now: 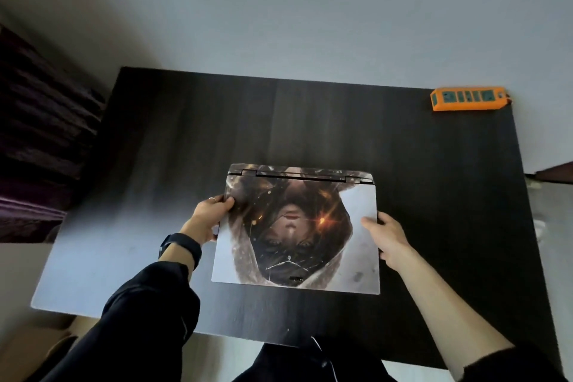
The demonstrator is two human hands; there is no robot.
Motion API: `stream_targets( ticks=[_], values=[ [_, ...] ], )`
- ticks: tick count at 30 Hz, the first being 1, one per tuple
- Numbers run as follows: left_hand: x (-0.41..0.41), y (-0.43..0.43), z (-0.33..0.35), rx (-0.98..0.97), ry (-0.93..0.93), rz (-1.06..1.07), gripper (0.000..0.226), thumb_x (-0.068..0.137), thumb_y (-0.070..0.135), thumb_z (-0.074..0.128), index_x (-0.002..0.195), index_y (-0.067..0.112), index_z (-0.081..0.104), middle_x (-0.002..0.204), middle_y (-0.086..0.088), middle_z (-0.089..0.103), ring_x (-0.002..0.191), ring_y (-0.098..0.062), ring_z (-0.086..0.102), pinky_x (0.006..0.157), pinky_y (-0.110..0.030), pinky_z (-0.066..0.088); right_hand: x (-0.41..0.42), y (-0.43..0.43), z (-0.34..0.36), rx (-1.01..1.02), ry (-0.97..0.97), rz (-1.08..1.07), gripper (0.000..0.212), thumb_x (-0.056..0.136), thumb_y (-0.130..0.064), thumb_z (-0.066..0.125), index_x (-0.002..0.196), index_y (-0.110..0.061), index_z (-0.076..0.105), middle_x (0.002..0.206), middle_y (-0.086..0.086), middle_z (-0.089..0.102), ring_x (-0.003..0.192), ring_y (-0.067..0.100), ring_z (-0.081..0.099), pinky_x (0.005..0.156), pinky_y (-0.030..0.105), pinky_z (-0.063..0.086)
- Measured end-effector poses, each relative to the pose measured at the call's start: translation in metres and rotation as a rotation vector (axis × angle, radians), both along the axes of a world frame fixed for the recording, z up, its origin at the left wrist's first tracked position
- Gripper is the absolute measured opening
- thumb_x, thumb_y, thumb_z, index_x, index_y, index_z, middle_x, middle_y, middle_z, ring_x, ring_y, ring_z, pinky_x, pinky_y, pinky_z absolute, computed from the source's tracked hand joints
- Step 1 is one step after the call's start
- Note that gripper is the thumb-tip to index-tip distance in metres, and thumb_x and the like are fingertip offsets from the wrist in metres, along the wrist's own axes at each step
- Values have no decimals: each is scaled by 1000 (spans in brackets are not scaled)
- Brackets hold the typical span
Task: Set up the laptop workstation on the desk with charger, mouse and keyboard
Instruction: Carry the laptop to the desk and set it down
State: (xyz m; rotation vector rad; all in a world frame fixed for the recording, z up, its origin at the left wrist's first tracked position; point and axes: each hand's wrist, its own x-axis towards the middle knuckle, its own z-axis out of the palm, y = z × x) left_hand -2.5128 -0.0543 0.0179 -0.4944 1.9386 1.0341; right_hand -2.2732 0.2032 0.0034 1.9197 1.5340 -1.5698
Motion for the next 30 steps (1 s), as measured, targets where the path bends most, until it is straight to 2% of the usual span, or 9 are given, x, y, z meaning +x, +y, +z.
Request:
stream_targets(
  ticks=[6, 10, 15, 17, 19, 30],
  values=[
    [-18, 17, -12, -10, 48, 65, 39, 96, 24, 63, 132, 12, 58, 109, -6, 63, 77, -15, 60, 60, -32, 51, -26, 13, -14, 12, -6, 37, 58, 98, -32, 61, 151, -24, 40, 152, 7, 46, 137, 33, 46, 106, 52, 42],
    [-20, 17, -26, -26, 61, 140, 42, 94, 20, 66, 134, 10, 59, 119, -8, 65, 95, -23, 61, 87, -40, 53, -29, 11, -24, -8, -5, 26, 55, 98, -31, 61, 150, -25, 43, 150, 5, 50, 135, 31, 49, 107, 52, 44],
    [-17, 9, -46, -14, 51, 225, 41, 89, 19, 72, 128, 10, 63, 117, -7, 68, 108, -24, 63, 100, -43, 49, -32, 9, -30, 33, 3, 60, 48, 99, -26, 58, 146, -20, 49, 143, 5, 56, 128, 29, 55, 102, 43, 48],
    [-16, 5, -54, -26, 47, 240, 42, 87, 21, 75, 127, 13, 65, 118, -7, 69, 109, -24, 63, 101, -44, 48, -32, 7, -31, 59, -4, 67, 46, 100, -24, 57, 145, -19, 49, 141, 7, 57, 126, 29, 55, 95, 36, 46],
    [-16, 2, -60, -66, 54, 243, 43, 85, 26, 77, 125, 17, 67, 118, -5, 68, 109, -24, 61, 102, -45, 47, -32, 5, -31, 68, -12, 73, 47, 100, -24, 57, 146, -20, 48, 142, 6, 56, 127, 29, 55, 92, 35, 46],
    [-21, -12, -91, -76, 80, 236, 42, 69, 37, 85, 107, 26, 75, 99, 3, 75, 100, -22, 68, 96, -44, 54, -24, 0, -37, 105, -48, 96, 49, 100, -22, 58, 148, -22, 47, 147, 6, 52, 132, 30, 52, 101, 42, 48]
  ],
)
